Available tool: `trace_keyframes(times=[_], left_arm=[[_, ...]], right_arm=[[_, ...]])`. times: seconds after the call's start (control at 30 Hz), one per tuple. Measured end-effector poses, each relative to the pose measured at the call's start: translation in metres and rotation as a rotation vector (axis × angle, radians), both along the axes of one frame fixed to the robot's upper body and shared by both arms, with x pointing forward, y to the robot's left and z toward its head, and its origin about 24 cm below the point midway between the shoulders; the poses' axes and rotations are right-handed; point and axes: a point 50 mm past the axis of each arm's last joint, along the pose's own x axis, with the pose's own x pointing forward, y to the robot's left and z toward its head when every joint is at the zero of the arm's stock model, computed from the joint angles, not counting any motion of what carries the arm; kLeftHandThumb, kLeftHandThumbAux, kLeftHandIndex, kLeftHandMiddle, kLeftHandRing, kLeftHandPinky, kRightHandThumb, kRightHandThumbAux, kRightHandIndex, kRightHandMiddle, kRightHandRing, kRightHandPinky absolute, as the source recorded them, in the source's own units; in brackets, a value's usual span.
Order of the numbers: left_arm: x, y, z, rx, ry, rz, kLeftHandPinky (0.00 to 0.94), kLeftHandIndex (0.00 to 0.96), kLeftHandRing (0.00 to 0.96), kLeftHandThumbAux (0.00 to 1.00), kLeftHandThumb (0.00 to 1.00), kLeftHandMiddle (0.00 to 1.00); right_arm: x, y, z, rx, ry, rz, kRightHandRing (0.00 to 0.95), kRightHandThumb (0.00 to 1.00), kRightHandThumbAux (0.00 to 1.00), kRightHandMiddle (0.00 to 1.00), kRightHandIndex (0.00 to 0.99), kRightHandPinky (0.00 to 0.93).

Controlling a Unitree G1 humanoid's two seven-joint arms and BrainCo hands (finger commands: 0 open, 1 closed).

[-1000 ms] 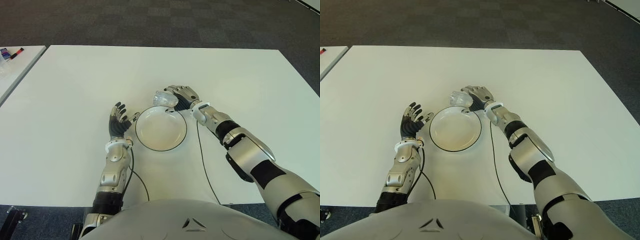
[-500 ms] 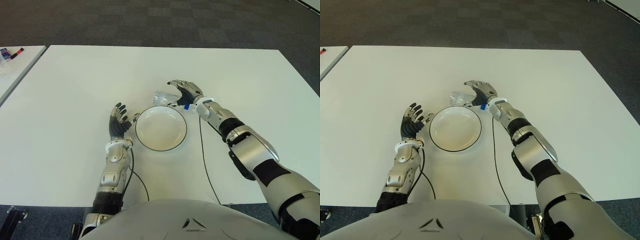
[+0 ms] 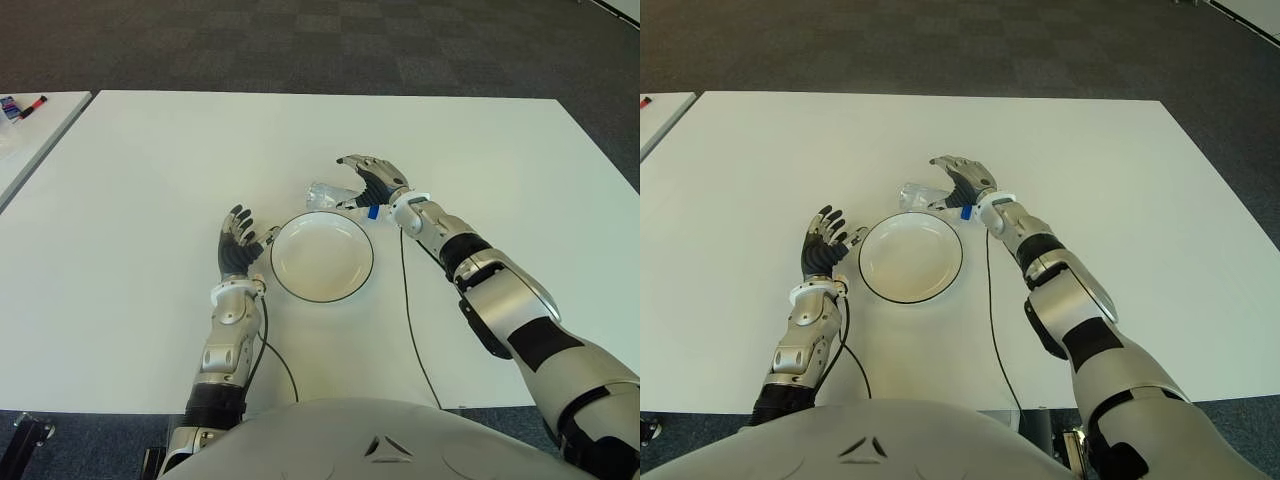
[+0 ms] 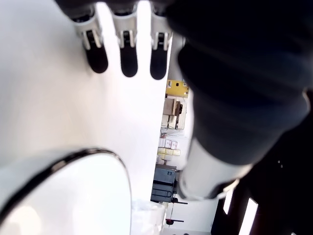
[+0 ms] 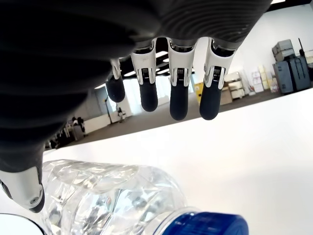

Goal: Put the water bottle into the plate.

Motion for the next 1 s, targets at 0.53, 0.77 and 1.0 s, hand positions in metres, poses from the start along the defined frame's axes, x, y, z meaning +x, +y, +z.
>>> trace_keyframes(times=[0.53, 0.77, 1.0], left_arm=[[0.0000, 0.0008, -0.0001, 0.000, 0.001, 0.003, 0.165, 0.137, 0.146, 0.946, 0.052, 0.167], [0.0001, 0.0016, -0.0002, 0.001, 0.001, 0.006, 0.165, 0.143, 0.144, 0.947, 0.059, 0.168], [0.0000, 0.0020, -0.0002, 0.000, 0.001, 0.009, 0.167, 0.147, 0.148, 0.952, 0.069, 0.174]], right_arm=[[0.0021, 0.0001, 0.0042, 0.002, -0.022, -0.006, 0.175, 0.531, 0.589, 0.151, 0.102, 0.248], [0.0026, -0.0001, 0.0047, 0.000, -0.024, -0.012, 0.173, 0.560, 0.589, 0.147, 0.102, 0.259], [0.0031, 0.0003, 0.0054, -0.006, -0.013, -0.006, 0.198, 0.692, 0.591, 0.168, 0.127, 0.314]])
